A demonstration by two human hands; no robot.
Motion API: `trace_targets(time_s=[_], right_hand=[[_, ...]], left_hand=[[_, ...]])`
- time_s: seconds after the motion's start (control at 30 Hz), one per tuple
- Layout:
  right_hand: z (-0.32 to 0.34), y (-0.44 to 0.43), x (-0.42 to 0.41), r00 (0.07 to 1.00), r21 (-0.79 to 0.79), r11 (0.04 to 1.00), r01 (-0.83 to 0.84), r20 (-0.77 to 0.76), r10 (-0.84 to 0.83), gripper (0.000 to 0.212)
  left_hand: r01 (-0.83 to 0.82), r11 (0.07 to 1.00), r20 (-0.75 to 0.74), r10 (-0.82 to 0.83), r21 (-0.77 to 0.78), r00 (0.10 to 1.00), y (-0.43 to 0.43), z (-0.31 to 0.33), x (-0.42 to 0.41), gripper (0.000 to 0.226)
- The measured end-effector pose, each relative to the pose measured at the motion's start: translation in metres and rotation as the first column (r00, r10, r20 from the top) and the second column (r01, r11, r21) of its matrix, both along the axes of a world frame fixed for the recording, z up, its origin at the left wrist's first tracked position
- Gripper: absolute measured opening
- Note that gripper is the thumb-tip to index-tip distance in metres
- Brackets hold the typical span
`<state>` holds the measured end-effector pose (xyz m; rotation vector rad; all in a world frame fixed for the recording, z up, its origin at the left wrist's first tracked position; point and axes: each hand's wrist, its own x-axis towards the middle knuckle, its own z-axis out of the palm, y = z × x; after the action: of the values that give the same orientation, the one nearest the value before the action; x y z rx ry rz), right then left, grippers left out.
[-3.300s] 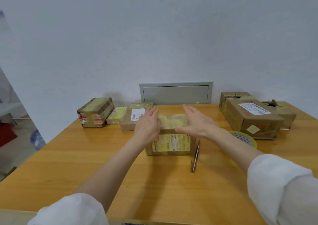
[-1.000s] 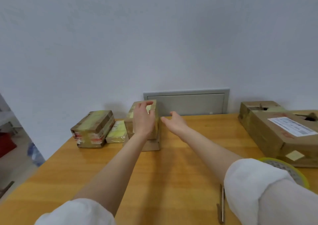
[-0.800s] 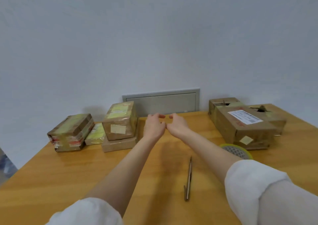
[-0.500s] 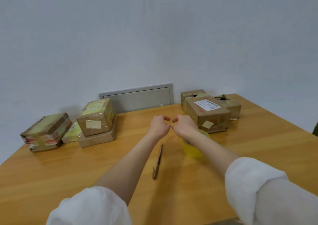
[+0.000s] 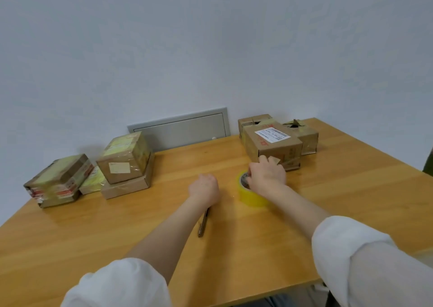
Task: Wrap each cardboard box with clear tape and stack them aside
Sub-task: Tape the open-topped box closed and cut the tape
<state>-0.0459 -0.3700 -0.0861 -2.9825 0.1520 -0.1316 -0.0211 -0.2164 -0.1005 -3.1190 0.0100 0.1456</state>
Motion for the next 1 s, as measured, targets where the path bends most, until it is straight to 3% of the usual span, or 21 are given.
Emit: trace_targets(time_s=[0.2, 0.47, 0.77, 0.9, 1.0], right_hand=[[-0.007, 0.031, -0.006, 0.984, -0.027, 0.993, -0.119, -0.134, 0.114, 0.055], [0.002, 0.032, -0.031, 0.996, -0.183, 0.983, -0.031, -0.085, 0.016, 0.034], [0.002, 0.024, -0.046, 0.988, -0.284, 0.955, 0.088, -0.094, -0.119, 0.047], [0.010, 0.044, -0.040, 0.999, -0.241, 0.970, 0.011, -0.043, -0.022, 0.049], [0.008, 0.052, -0.034, 0.999, -0.098, 0.994, -0.039, -0.022, 0.037, 0.044]], left_hand=[[0.017, 0.999, 0.028, -0.016, -0.035, 0.999, 0.018, -0.009, -0.018, 0.025], [-0.073, 0.997, 0.100, 0.070, 0.036, 0.993, 0.094, 0.002, -0.044, 0.018], [-0.238, 0.967, 0.091, 0.229, 0.095, 0.969, 0.159, -0.006, -0.069, 0.029], [-0.202, 0.979, 0.154, 0.196, 0.023, 0.968, 0.134, 0.005, -0.057, 0.029], [-0.117, 0.985, 0.172, 0.137, -0.126, 0.975, 0.089, 0.015, -0.038, 0.032]])
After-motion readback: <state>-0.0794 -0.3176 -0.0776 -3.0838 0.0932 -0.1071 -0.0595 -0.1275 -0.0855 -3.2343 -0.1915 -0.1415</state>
